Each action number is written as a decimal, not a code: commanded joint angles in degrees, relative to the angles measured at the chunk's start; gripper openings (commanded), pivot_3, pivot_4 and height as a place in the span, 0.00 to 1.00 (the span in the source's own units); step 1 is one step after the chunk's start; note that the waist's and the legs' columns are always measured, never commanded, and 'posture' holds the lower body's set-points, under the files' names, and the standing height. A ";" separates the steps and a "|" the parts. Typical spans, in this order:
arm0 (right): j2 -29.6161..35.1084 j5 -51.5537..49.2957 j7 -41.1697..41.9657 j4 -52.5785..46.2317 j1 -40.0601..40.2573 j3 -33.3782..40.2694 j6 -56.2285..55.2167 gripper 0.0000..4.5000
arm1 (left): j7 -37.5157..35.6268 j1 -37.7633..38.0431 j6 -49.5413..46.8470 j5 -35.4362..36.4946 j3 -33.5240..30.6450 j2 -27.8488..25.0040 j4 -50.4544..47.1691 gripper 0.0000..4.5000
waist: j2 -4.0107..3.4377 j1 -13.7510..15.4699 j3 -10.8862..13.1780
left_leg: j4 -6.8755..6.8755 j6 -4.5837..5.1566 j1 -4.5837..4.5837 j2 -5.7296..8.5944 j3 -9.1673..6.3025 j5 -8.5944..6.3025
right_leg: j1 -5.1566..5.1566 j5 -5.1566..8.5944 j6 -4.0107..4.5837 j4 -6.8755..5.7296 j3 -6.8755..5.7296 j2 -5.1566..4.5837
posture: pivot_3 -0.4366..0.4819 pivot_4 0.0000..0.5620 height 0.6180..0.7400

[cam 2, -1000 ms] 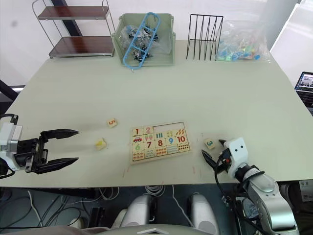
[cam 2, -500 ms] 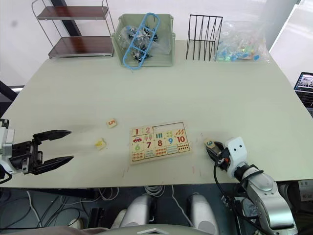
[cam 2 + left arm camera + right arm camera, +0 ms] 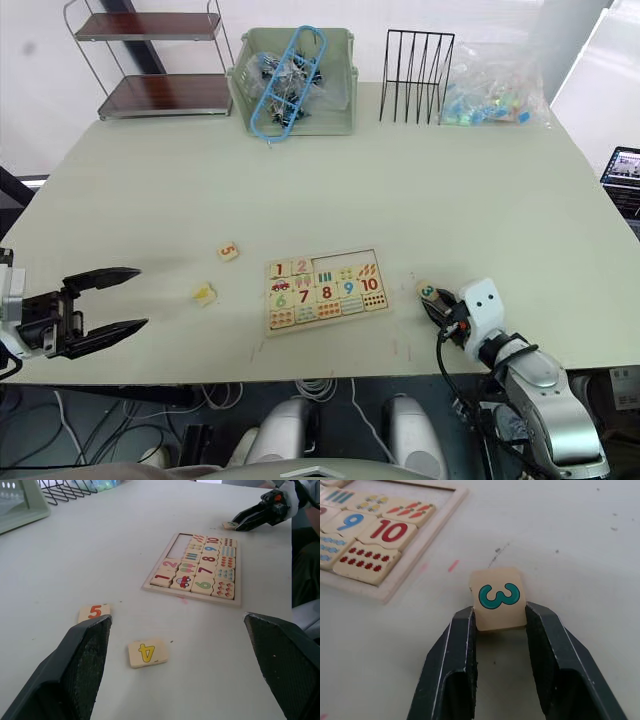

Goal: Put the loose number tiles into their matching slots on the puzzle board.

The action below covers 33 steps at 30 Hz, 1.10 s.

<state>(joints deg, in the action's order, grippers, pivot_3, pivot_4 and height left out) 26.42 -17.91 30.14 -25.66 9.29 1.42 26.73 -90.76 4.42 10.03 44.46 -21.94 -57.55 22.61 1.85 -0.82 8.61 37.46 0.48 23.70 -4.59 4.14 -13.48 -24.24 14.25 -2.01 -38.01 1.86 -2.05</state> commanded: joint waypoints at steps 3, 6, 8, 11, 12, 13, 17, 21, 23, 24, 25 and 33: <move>4.94 -4.00 4.38 -6.00 -8.44 -1.38 7.31 0.19 | -1.74 -0.99 1.72 0.68 -0.44 0.93 0.64 1.00 | -0.02 0.03 0.01 | 0.00 0.00 -0.02 0.00 0.00 0.00 | 0.01 0.00 0.00 -0.01 0.00 0.00 | 0.48 0.27 1.00; 7.55 -5.33 6.71 -5.79 -15.40 -3.78 12.04 0.19 | -1.74 -0.58 0.89 0.23 -1.17 2.45 -1.49 1.00 | 0.02 0.05 -0.01 | 0.02 0.00 0.01 -0.01 0.02 0.00 | -0.01 0.00 0.01 -0.01 0.01 0.00 | 0.48 0.27 1.00; 8.68 -5.95 8.15 -5.18 -19.64 -5.35 14.56 0.19 | -1.53 -0.18 0.12 -0.24 -1.86 3.56 -3.34 1.00 | 0.00 0.06 0.00 | 0.01 0.00 0.02 -0.01 0.00 0.00 | -0.02 0.00 0.03 0.00 0.00 0.01 | 0.48 0.27 1.00; 10.77 -5.88 11.17 -3.91 -24.72 -7.91 16.17 0.19 | -0.09 0.91 -1.02 -0.75 -2.77 4.97 -6.58 1.00 | 0.00 0.15 0.00 | 0.01 0.00 0.07 -0.01 -0.01 0.00 | -0.03 -0.01 0.04 0.01 -0.01 0.01 | 0.48 0.27 1.00; 11.32 -5.79 12.10 -3.32 -26.15 -8.63 16.37 0.19 | 0.53 1.20 -1.36 -0.94 -3.00 5.36 -7.50 1.00 | 0.00 0.17 0.00 | 0.01 0.00 0.08 -0.01 -0.01 0.00 | -0.03 -0.01 0.04 0.02 -0.01 0.01 | 0.48 0.27 1.00; 11.82 -5.79 13.29 -2.63 -27.93 -9.47 16.53 0.19 | 1.42 1.68 -1.77 -1.02 -3.36 5.87 -8.67 1.00 | 0.00 0.16 0.00 | 0.01 0.00 0.08 -0.01 -0.01 0.00 | -0.03 -0.01 0.03 0.03 -0.01 0.00 | 0.48 0.27 1.00; 12.80 -5.13 16.91 0.83 -34.90 -12.76 17.38 0.19 | 5.56 3.73 -3.49 -1.60 -4.87 8.35 -13.65 1.00 | -0.02 0.00 0.02 | 0.01 0.00 0.07 -0.01 0.01 0.00 | -0.03 -0.01 0.03 0.02 -0.01 0.00 | 0.48 0.27 1.00; 12.87 -2.97 20.78 5.03 -42.69 -17.60 17.06 0.19 | 10.08 7.35 -4.94 -2.10 -6.24 11.29 -19.64 1.00 | -0.03 -0.23 0.03 | 0.01 0.00 0.04 -0.02 0.02 0.00 | -0.04 -0.02 0.03 -0.01 0.00 0.01 | 0.48 0.27 1.00; 12.21 -2.31 22.48 7.41 -45.96 -19.28 16.93 0.19 | 11.97 9.05 -5.86 -2.05 -6.63 12.53 -22.97 1.00 | -0.03 -0.12 0.02 | 0.01 0.00 0.06 -0.03 0.01 0.00 | -0.07 -0.02 0.03 -0.01 0.00 0.01 | 0.48 0.27 1.00; 11.78 -1.82 23.39 8.69 -47.98 -20.44 17.12 0.19 | 12.92 10.34 -6.24 -2.01 -6.93 13.29 -25.01 1.00 | -0.03 -0.10 0.03 | 0.01 0.00 0.07 -0.03 0.01 0.00 | -0.07 -0.02 0.03 -0.01 0.00 0.02 | 0.48 0.27 1.00; 11.28 -1.35 24.36 10.04 -49.87 -21.52 16.91 0.19 | 13.88 11.61 -6.66 -1.97 -7.22 13.98 -26.95 1.00 | -0.03 -0.09 0.03 | 0.00 0.00 0.08 -0.03 0.01 0.00 | -0.07 -0.02 0.03 0.00 0.00 0.01 | 0.48 0.27 1.00; 7.43 2.77 29.65 17.54 -59.27 -27.68 15.27 0.19 | 19.87 19.53 -8.23 -2.12 -9.01 19.42 -36.86 1.00 | -0.05 0.03 0.04 | 0.00 0.00 0.09 -0.03 0.00 0.00 | -0.09 -0.02 0.04 -0.01 -0.02 0.01 | 0.48 0.27 1.00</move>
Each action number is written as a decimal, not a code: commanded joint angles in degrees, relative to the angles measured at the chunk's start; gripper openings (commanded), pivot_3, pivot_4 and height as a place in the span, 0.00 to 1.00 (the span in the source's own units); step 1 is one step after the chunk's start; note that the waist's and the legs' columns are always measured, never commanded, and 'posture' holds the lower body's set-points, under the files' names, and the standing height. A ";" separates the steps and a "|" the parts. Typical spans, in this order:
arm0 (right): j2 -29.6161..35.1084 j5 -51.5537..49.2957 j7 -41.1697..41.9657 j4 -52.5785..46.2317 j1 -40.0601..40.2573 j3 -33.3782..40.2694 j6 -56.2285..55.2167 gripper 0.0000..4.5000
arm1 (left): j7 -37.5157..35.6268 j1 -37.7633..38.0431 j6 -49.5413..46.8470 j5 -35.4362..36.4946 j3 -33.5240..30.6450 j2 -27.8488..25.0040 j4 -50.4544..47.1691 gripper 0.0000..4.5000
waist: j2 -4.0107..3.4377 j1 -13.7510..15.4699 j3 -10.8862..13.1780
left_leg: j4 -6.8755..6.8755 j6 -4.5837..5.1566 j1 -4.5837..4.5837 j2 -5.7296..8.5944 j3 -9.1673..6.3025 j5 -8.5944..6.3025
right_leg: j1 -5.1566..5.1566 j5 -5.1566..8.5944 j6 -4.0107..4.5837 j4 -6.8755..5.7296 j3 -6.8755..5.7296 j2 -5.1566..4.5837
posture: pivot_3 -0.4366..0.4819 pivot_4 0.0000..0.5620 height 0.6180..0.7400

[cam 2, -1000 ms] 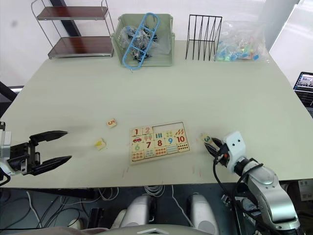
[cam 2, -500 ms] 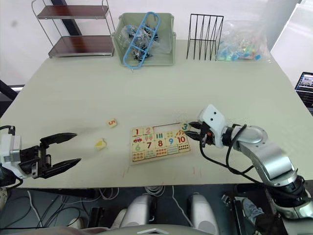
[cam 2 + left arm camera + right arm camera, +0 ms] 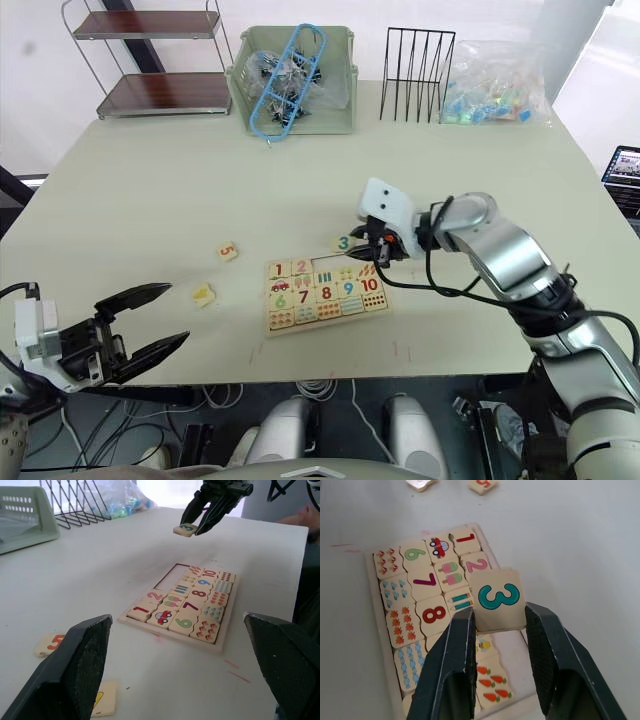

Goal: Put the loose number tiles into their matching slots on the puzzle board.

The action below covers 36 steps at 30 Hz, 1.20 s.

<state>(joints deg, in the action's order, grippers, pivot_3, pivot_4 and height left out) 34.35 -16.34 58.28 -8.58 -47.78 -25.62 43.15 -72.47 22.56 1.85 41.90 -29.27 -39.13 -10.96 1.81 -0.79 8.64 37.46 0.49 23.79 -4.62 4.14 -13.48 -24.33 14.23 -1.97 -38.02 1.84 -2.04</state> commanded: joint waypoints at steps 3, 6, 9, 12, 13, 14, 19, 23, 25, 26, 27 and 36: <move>-2.27 2.92 2.69 2.80 -5.12 -2.61 -1.35 0.19 | 3.89 4.13 0.43 -0.79 -1.29 3.56 -5.66 1.00 | -0.02 -0.08 0.02 | 0.00 0.00 0.00 0.00 0.03 0.00 | 0.00 0.00 0.00 0.02 0.00 -0.01 | 0.48 0.27 1.00; -3.71 4.68 3.67 4.96 -7.26 -4.28 -1.53 0.19 | 6.14 5.98 1.04 -2.52 -0.65 5.65 -7.16 1.00 | -0.03 -0.12 0.02 | 0.00 0.00 0.00 0.00 0.05 0.00 | -0.03 -0.01 0.01 0.00 0.02 -0.01 | 0.48 0.27 1.00; -4.99 6.41 4.42 6.96 -8.97 -5.65 -1.86 0.19 | 8.40 7.33 1.19 -3.85 0.08 7.52 -8.79 1.00 | -0.02 -0.05 0.01 | 0.00 0.00 0.00 0.00 0.03 0.00 | -0.04 -0.01 0.02 -0.01 0.01 0.00 | 0.48 0.27 1.00; -6.57 8.38 5.42 9.00 -10.59 -7.02 -3.45 0.19 | 11.16 8.01 2.66 -7.38 1.70 9.64 -9.47 1.00 | -0.05 -0.13 0.03 | 0.00 0.00 0.02 0.00 0.08 0.00 | -0.04 -0.01 0.03 0.02 0.02 -0.02 | 0.48 0.27 1.00; -7.11 9.09 5.68 9.78 -11.13 -7.51 -4.05 0.19 | 11.70 8.28 2.89 -8.31 2.42 10.24 -9.69 1.00 | -0.07 -0.14 0.04 | 0.00 0.00 0.02 0.00 0.08 0.00 | -0.05 -0.01 0.03 0.02 0.02 -0.02 | 0.48 0.27 1.00; -7.57 9.77 5.95 10.54 -11.61 -7.95 -4.48 0.19 | 12.18 8.58 2.89 -8.96 2.91 10.64 -9.76 1.00 | -0.07 -0.13 0.05 | 0.00 0.00 0.02 0.00 0.08 0.00 | -0.05 -0.02 0.03 0.01 0.02 -0.02 | 0.48 0.27 1.00; -8.88 13.61 8.00 14.47 -13.54 -11.14 -5.83 0.19 | 14.23 8.85 2.62 -9.84 4.60 11.94 -10.02 1.00 | -0.07 -0.08 0.05 | -0.01 0.00 0.03 0.00 0.05 0.00 | -0.07 -0.02 0.04 0.00 0.01 0.00 | 0.48 0.27 1.00; -10.59 16.20 9.54 18.25 -14.55 -12.99 -6.39 0.19 | 14.99 8.51 2.71 -10.32 6.10 12.18 -9.80 1.00 | -0.07 -0.18 0.05 | -0.01 0.00 0.04 0.00 0.08 0.00 | -0.09 -0.02 0.05 0.01 0.01 -0.01 | 0.48 0.27 1.00; -11.35 17.28 10.01 19.62 -14.93 -13.39 -6.68 0.19 | 15.45 8.40 2.53 -10.03 6.45 12.37 -10.06 1.00 | -0.10 -0.19 0.06 | -0.01 0.00 0.03 0.00 0.08 0.00 | -0.10 -0.02 0.05 -0.01 0.01 0.00 | 0.48 0.27 1.00; -11.75 17.63 10.23 20.19 -15.14 -13.52 -6.72 0.19 | 15.66 8.45 2.52 -9.92 6.59 12.42 -10.18 1.00 | -0.10 -0.20 0.06 | -0.01 0.00 0.05 0.00 0.08 0.00 | -0.11 -0.02 0.06 -0.01 0.01 0.00 | 0.48 0.27 1.00; -12.11 17.94 10.50 20.66 -15.30 -13.58 -6.81 0.19 | 15.85 8.53 2.59 -9.92 6.72 12.43 -10.26 1.00 | -0.10 -0.20 0.06 | -0.01 0.00 0.05 0.00 0.08 0.00 | -0.12 -0.02 0.06 -0.01 0.01 0.00 | 0.48 0.27 1.00; -15.09 20.97 11.95 24.61 -16.50 -13.93 -7.65 0.19 | 16.79 9.33 3.18 -10.03 7.73 13.14 -10.79 1.00 | -0.12 -0.21 0.08 | -0.02 -0.01 0.06 0.00 0.09 0.00 | -0.13 -0.03 0.06 0.00 0.01 -0.01 | 0.48 0.27 1.00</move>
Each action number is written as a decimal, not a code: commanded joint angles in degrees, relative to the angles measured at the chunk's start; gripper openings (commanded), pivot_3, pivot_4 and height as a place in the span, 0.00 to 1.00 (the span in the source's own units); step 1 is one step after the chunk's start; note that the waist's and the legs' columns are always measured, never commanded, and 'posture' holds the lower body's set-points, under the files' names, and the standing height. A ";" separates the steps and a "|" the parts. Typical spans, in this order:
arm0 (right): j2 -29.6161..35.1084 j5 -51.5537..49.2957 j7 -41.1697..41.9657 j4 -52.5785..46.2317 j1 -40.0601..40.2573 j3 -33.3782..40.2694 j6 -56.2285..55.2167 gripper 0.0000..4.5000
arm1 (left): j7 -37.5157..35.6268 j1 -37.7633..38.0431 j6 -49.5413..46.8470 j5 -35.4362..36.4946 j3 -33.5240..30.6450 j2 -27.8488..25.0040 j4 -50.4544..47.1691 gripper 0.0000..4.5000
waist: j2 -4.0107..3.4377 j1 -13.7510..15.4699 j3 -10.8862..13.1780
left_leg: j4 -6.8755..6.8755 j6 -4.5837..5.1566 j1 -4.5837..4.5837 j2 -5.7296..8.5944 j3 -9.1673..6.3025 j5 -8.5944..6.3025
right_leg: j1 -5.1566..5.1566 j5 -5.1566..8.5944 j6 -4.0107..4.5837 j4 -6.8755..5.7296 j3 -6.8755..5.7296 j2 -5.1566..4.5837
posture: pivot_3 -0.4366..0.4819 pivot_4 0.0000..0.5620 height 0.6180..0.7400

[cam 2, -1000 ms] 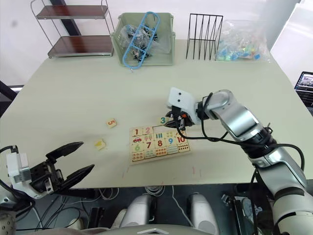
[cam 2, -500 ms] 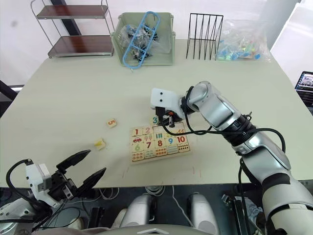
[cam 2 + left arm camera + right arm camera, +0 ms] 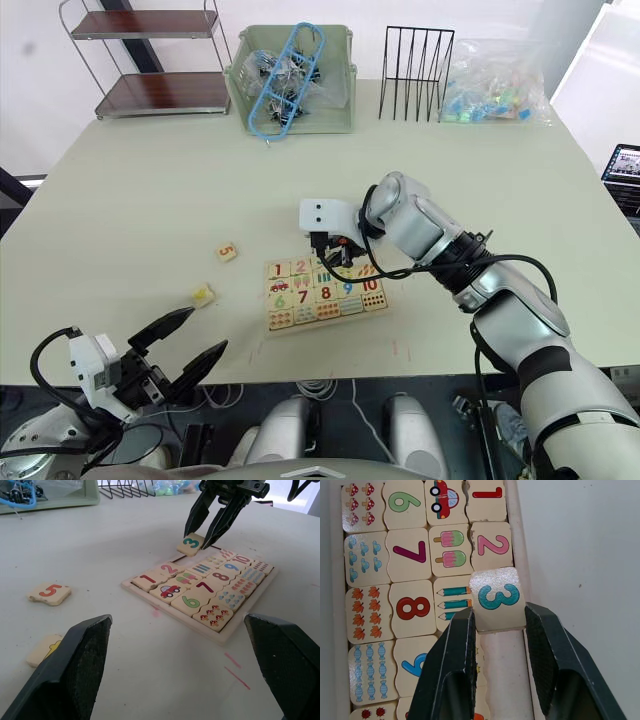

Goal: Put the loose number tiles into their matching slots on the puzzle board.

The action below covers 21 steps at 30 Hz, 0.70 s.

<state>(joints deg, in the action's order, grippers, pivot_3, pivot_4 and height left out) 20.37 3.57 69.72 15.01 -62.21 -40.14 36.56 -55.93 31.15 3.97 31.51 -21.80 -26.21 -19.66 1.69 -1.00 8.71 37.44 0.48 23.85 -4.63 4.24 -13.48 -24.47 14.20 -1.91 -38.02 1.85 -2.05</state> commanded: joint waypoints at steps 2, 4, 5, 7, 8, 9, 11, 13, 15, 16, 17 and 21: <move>-1.86 1.68 0.39 2.52 -2.60 0.68 -1.15 0.19 | 0.07 0.94 1.28 0.36 0.34 0.18 -2.10 1.00 | 0.00 -0.01 0.00 | 0.00 0.00 0.00 0.00 0.00 0.00 | -0.01 0.00 0.00 0.00 0.00 0.00 | 0.48 0.27 1.00; -2.42 2.35 0.60 3.77 -3.02 0.56 -1.26 0.19 | 0.01 1.13 1.57 0.29 0.41 0.22 -2.09 1.00 | -0.02 -0.05 0.01 | 0.00 0.00 0.00 0.00 0.01 0.00 | -0.02 0.00 0.00 0.00 0.00 0.00 | 0.48 0.27 1.00; -2.64 2.60 0.83 4.22 -3.14 0.48 -1.27 0.19 | 0.10 1.20 1.66 0.24 0.46 0.31 -2.11 1.00 | -0.02 -0.04 0.01 | 0.00 0.00 0.01 0.00 0.01 0.00 | -0.02 0.00 0.01 0.00 0.00 0.00 | 0.48 0.27 1.00; -3.13 3.06 0.93 4.87 -3.24 0.49 -1.18 0.19 | 0.11 1.47 1.91 0.10 0.56 0.43 -2.20 1.00 | -0.02 -0.04 0.01 | 0.00 0.00 0.01 0.00 0.01 0.00 | -0.03 0.00 0.01 0.00 0.00 0.00 | 0.48 0.27 1.00; -3.41 3.31 0.87 5.22 -3.29 0.53 -1.16 0.19 | 0.13 1.60 2.02 0.15 0.55 0.52 -2.25 1.00 | -0.02 -0.04 0.01 | -0.01 0.00 0.01 0.00 0.01 0.00 | -0.03 0.00 0.01 0.01 0.00 0.00 | 0.48 0.27 1.00; -3.62 3.54 0.81 5.52 -3.34 0.60 -1.18 0.19 | 0.11 1.70 2.09 0.21 0.55 0.56 -2.28 1.00 | -0.02 -0.05 0.01 | -0.02 0.00 0.01 0.00 0.01 0.00 | -0.03 0.00 0.01 0.01 0.00 0.00 | 0.48 0.27 1.00; -3.80 3.93 1.00 5.88 -3.39 0.67 -1.35 0.19 | 0.16 1.71 2.21 0.28 0.53 0.62 -2.27 1.00 | -0.03 -0.04 0.02 | -0.03 -0.01 0.04 0.00 0.02 0.00 | -0.06 0.00 0.01 0.01 0.00 0.00 | 0.48 0.27 1.00; -3.93 4.16 1.31 5.83 -3.38 0.67 -1.21 0.19 | 0.10 1.79 2.35 0.43 0.37 0.63 -2.24 1.00 | -0.03 -0.04 0.02 | -0.03 0.00 0.07 0.00 0.02 0.00 | -0.09 0.00 0.01 0.01 0.00 0.00 | 0.48 0.27 1.00; -3.91 4.42 1.79 5.70 -3.27 0.60 -1.14 0.19 | 0.18 1.72 2.48 0.50 0.24 0.60 -2.19 1.00 | -0.04 -0.04 0.02 | -0.03 0.00 0.07 0.00 0.02 0.00 | -0.10 0.00 0.01 0.01 0.00 0.00 | 0.48 0.27 1.00; -3.84 4.58 2.02 5.62 -3.16 0.56 -1.14 0.19 | 0.30 1.56 2.51 0.56 0.16 0.56 -2.14 1.00 | -0.03 -0.04 0.02 | -0.03 -0.01 0.07 0.00 0.02 0.00 | -0.10 0.00 0.01 0.01 0.00 0.00 | 0.48 0.27 1.00; -3.79 4.73 2.20 5.54 -3.04 0.54 -1.12 0.19 | 0.41 1.42 2.54 0.59 0.09 0.51 -2.10 1.00 | -0.04 -0.04 0.02 | -0.03 -0.01 0.07 0.00 0.03 0.00 | -0.10 0.00 0.01 0.01 0.00 0.00 | 0.48 0.27 1.00; -3.94 5.23 2.30 5.23 -2.72 0.72 -0.81 0.19 | 0.45 1.17 2.54 0.86 -0.22 0.30 -2.08 1.00 | -0.04 -0.05 0.02 | -0.03 -0.01 0.07 0.00 0.03 0.00 | -0.10 0.00 0.01 0.01 0.00 0.00 | 0.48 0.27 1.00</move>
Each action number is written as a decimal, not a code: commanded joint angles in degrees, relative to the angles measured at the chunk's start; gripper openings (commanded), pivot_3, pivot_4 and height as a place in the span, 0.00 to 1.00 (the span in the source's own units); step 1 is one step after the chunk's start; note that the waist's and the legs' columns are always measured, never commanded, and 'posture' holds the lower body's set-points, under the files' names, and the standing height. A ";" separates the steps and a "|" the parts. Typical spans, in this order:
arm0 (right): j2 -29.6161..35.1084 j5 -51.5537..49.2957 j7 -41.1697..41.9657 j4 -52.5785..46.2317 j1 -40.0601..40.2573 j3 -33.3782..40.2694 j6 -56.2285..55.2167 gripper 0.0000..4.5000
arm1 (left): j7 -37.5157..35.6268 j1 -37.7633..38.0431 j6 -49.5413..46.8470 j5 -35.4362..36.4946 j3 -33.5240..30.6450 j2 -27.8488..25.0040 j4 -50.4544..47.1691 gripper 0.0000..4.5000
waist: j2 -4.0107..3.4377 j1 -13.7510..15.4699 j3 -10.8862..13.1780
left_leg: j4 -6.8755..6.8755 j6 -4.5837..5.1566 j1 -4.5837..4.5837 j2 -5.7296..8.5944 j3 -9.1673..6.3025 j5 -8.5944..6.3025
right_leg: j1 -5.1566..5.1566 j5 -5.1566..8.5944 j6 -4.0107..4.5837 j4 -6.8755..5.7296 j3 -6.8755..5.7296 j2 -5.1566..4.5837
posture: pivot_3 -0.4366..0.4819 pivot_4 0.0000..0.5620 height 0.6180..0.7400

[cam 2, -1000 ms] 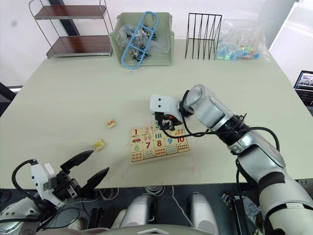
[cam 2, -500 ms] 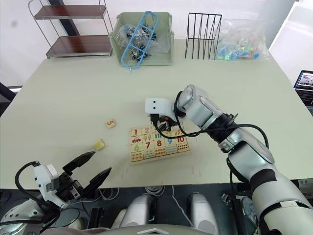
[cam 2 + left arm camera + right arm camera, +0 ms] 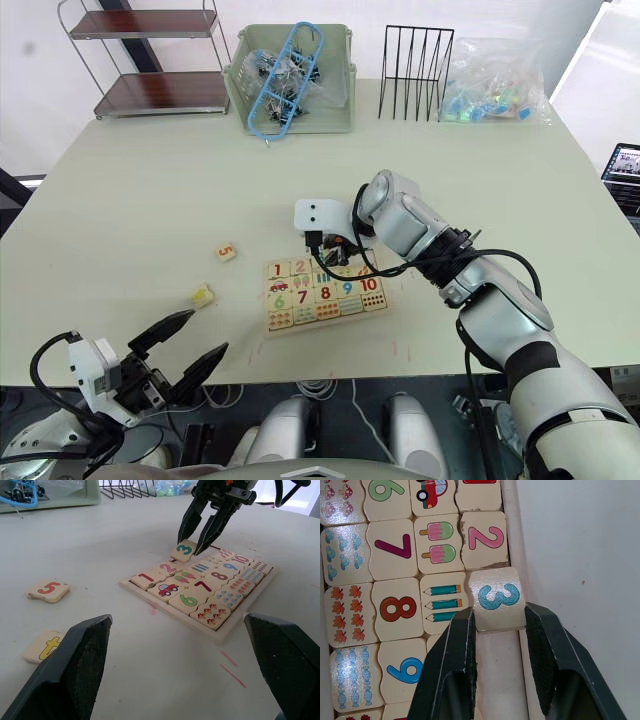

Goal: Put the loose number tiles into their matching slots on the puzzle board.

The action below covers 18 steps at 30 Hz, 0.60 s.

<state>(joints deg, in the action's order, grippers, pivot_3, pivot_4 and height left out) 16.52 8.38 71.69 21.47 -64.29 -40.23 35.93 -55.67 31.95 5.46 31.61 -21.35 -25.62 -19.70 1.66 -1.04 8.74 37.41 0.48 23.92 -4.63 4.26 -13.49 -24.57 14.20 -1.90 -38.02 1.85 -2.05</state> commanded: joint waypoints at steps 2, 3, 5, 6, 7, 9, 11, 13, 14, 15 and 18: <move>-0.12 0.62 0.35 -1.37 -0.49 0.81 -0.11 0.19 | 0.23 0.10 0.93 0.86 -0.73 -0.43 -2.02 1.00 | 0.00 0.00 0.00 | 0.00 0.00 0.00 0.00 0.00 0.00 | 0.00 0.00 0.00 0.00 0.00 0.00 | 0.48 0.27 1.00; -0.15 0.70 0.35 -1.41 -0.44 0.81 -0.11 0.19 | 0.26 -0.04 0.86 0.91 -0.74 -0.50 -2.02 1.00 | 0.00 0.00 0.00 | 0.00 0.00 0.00 0.00 0.00 0.00 | 0.00 0.00 0.00 0.00 0.00 0.00 | 0.48 0.27 1.00; -0.18 0.83 0.39 -1.40 -0.37 0.82 -0.20 0.19 | 0.31 -0.29 0.76 0.96 -0.69 -0.60 -2.03 1.00 | 0.00 -0.01 0.00 | 0.00 0.00 0.00 0.00 0.00 0.00 | 0.00 0.00 0.00 0.00 0.00 0.00 | 0.48 0.27 1.00; -0.19 0.88 0.44 -1.47 -0.32 0.82 -0.20 0.19 | 0.32 -0.35 0.73 1.03 -0.67 -0.63 -2.07 1.00 | 0.00 -0.01 0.00 | 0.00 0.00 0.00 0.00 0.00 0.00 | 0.00 0.00 0.00 0.00 0.00 0.00 | 0.48 0.27 1.00; -0.24 0.94 0.43 -1.44 -0.29 0.83 -0.26 0.19 | 0.36 -0.47 0.63 1.25 -0.67 -0.57 -2.10 1.00 | 0.00 -0.01 0.00 | 0.00 0.00 0.00 0.00 0.00 0.00 | 0.00 0.00 0.00 0.00 0.00 0.00 | 0.48 0.27 1.00; -0.29 1.12 0.40 -1.43 -0.16 0.76 -0.61 0.19 | 0.35 -0.48 0.61 1.47 -0.76 -0.54 -2.14 1.00 | 0.00 -0.01 0.00 | 0.00 0.00 0.00 0.00 0.00 0.00 | 0.00 0.00 0.00 0.00 0.00 0.00 | 0.48 0.27 1.00; -0.38 1.27 0.28 -1.23 -0.08 0.80 -0.95 0.19 | 0.31 -0.43 0.60 1.54 -0.81 -0.52 -2.17 1.00 | 0.00 -0.01 0.00 | 0.00 0.00 0.00 0.00 0.00 0.00 | 0.00 0.00 0.00 0.00 0.00 0.00 | 0.48 0.27 1.00; -0.45 1.34 0.27 -1.16 -0.03 0.80 -1.12 0.19 | 0.25 -0.38 0.70 1.55 -0.86 -0.50 -2.10 1.00 | 0.00 -0.01 0.00 | 0.00 0.00 0.00 0.00 0.01 0.00 | 0.00 0.00 0.00 0.00 0.00 0.00 | 0.48 0.27 1.00; -0.46 1.38 0.30 -1.14 -0.01 0.78 -1.21 0.19 | 0.21 -0.34 0.75 1.56 -0.88 -0.48 -2.07 1.00 | 0.00 -0.01 0.00 | 0.00 0.00 0.00 0.00 0.00 0.00 | 0.00 0.00 0.00 0.00 0.00 0.00 | 0.48 0.27 1.00; -0.54 1.42 0.29 -1.05 0.00 0.75 -1.32 0.19 | 0.18 -0.35 0.81 1.57 -0.90 -0.47 -2.00 1.00 | 0.00 -0.01 0.00 | 0.00 0.00 0.00 0.00 0.01 0.00 | 0.00 0.00 0.00 0.00 0.00 0.00 | 0.48 0.27 1.00; -0.91 1.60 0.33 -0.73 0.14 0.74 -1.64 0.19 | 0.07 -0.42 0.93 1.60 -0.96 -0.46 -1.78 1.00 | 0.00 -0.05 0.00 | -0.01 0.00 0.00 0.00 0.00 0.00 | 0.00 0.00 0.00 0.00 0.00 0.00 | 0.48 0.27 1.00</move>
<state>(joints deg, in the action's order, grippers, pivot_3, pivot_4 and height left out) 15.91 9.91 71.98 21.47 -64.01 -40.23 35.18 -55.39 31.17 5.45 31.97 -21.54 -25.73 -19.70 1.65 -1.09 8.74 37.41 0.47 23.92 -4.63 4.27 -13.49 -24.57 14.20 -1.90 -38.01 1.85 -2.05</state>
